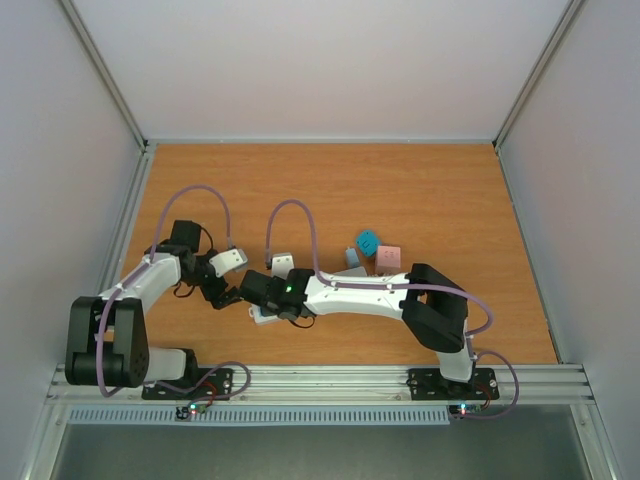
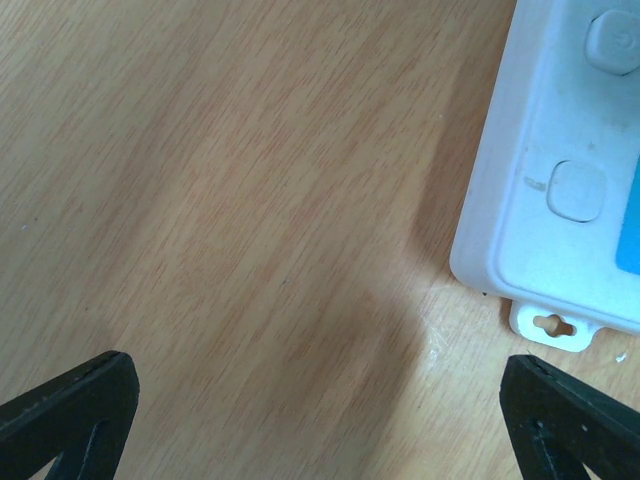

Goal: Insert the plug

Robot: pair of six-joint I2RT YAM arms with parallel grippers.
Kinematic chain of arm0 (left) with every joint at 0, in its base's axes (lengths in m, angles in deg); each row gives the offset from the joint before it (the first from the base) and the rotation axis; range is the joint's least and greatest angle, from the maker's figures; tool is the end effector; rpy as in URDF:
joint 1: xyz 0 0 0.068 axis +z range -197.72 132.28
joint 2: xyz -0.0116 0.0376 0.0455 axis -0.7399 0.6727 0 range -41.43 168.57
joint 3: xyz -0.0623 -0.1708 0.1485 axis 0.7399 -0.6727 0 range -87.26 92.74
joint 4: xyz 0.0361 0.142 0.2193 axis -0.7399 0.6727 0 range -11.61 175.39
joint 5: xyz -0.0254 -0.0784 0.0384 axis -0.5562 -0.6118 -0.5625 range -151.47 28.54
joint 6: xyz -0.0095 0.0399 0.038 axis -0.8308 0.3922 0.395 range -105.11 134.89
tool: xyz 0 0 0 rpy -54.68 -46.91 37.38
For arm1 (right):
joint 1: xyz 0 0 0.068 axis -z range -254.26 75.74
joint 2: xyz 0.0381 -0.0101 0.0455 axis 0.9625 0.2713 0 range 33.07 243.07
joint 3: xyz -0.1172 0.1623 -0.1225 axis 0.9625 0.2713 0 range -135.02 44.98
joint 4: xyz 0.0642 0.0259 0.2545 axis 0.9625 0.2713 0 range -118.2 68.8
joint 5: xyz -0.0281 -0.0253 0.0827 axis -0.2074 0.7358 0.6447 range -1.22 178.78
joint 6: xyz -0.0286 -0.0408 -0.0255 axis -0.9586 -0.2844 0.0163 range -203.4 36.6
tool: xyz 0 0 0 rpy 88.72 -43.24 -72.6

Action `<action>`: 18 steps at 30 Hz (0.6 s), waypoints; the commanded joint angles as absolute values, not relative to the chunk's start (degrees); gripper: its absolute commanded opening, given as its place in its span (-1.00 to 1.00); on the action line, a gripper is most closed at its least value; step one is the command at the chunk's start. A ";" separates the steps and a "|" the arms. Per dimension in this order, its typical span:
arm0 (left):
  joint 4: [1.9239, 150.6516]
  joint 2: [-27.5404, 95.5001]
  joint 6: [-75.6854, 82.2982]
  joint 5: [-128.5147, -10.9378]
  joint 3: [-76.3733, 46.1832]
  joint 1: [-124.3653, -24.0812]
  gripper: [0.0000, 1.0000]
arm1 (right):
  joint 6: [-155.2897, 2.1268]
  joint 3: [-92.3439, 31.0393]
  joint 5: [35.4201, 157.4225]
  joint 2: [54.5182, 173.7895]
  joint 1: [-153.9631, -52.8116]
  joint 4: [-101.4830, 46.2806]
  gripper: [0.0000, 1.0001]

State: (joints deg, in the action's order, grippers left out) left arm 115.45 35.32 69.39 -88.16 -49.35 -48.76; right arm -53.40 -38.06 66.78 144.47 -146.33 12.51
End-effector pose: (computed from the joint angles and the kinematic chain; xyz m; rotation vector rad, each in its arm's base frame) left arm 0.2250 -0.0214 0.1184 1.3208 2.3392 -0.4198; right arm 0.1329 0.3641 0.1552 -0.8518 2.4765 0.0561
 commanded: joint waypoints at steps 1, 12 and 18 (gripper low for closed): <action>114.68 34.03 70.09 -88.54 -50.08 -48.43 0.98 | -52.78 -38.70 67.69 148.34 -146.77 13.38 -0.97; 114.89 33.29 70.78 -88.27 -50.41 -48.43 0.98 | -52.28 -38.03 68.56 149.36 -146.77 13.79 -0.97; 115.51 32.62 70.80 -88.75 -49.99 -48.43 0.98 | -53.54 -38.34 70.25 152.81 -146.15 13.46 -0.97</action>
